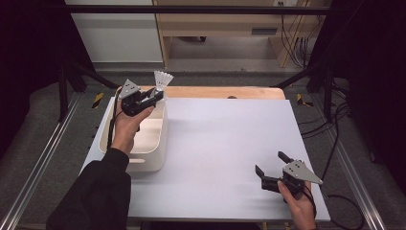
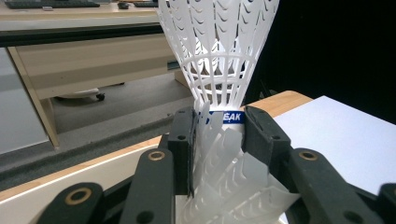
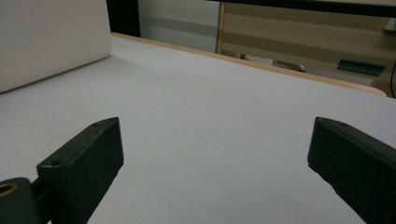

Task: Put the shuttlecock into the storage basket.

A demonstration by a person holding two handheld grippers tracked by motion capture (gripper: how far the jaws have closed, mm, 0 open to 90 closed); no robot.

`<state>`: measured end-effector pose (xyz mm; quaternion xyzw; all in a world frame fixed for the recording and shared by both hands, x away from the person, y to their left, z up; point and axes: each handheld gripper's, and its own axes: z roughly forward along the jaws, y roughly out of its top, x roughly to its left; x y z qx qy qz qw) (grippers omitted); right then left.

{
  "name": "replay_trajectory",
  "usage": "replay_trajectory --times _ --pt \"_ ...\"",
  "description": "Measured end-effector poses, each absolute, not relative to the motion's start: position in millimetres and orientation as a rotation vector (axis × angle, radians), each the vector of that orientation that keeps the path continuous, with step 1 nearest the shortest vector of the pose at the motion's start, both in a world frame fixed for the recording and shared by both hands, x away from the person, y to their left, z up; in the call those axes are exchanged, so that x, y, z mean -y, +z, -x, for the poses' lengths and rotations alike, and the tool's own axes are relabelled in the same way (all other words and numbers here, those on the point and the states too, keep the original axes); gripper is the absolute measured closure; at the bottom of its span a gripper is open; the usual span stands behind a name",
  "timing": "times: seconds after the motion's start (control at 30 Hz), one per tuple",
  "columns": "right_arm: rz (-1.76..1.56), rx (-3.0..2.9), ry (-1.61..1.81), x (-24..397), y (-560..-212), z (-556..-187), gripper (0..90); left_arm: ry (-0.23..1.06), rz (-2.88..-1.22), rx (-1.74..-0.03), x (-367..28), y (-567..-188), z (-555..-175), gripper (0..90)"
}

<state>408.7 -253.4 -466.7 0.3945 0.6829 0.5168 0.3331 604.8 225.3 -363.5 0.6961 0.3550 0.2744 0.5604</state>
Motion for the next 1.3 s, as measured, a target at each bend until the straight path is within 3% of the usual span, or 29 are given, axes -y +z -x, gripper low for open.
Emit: replay_trajectory --times 1.3 --pt "-1.036 -1.809 1.356 251.5 -467.1 -408.6 4.3 0.629 -1.708 -0.894 -225.4 -374.0 -610.3 64.7"
